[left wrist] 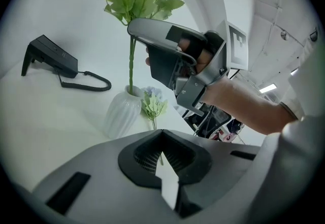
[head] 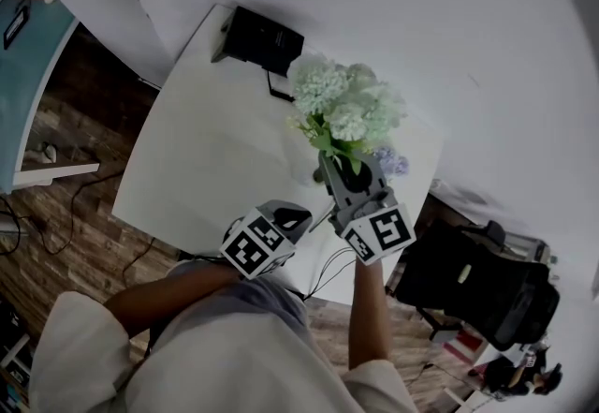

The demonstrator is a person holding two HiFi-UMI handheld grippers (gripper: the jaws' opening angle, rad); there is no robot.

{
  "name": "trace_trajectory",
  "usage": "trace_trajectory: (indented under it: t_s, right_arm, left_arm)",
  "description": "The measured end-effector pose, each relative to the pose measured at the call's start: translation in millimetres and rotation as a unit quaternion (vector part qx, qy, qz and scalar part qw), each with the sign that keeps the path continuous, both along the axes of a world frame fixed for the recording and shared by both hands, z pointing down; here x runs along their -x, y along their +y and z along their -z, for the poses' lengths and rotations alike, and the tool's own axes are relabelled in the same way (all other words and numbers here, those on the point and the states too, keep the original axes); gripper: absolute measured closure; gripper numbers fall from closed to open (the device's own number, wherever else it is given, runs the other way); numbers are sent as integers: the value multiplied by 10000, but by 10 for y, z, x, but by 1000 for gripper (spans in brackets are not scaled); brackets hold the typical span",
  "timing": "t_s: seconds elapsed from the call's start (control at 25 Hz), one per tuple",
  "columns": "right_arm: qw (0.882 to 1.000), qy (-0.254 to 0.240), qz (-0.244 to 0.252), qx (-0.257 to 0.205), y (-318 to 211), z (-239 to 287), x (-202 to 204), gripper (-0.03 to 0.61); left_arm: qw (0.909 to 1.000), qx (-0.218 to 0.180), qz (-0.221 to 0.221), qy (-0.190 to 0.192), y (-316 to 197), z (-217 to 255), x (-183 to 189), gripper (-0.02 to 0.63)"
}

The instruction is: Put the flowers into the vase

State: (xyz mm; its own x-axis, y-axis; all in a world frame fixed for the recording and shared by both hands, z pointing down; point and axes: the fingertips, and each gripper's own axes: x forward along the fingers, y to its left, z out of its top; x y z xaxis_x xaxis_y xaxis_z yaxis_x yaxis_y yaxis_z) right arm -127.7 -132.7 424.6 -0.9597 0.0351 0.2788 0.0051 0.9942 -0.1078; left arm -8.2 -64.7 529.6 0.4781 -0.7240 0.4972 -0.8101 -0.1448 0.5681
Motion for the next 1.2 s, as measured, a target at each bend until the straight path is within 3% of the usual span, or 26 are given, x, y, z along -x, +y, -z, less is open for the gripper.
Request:
trace_trajectory:
  t_s: [0.68,1.2]
  right_arm:
    - [9994,318,7,-161,94,-324,-58,508]
    - [9994,313,-127,61,71,-360,-135,508]
  left_arm:
    - [10000,70,-43,36,20,-36,-11,591]
    - [9999,87,-49,54,21,-48,-11,591]
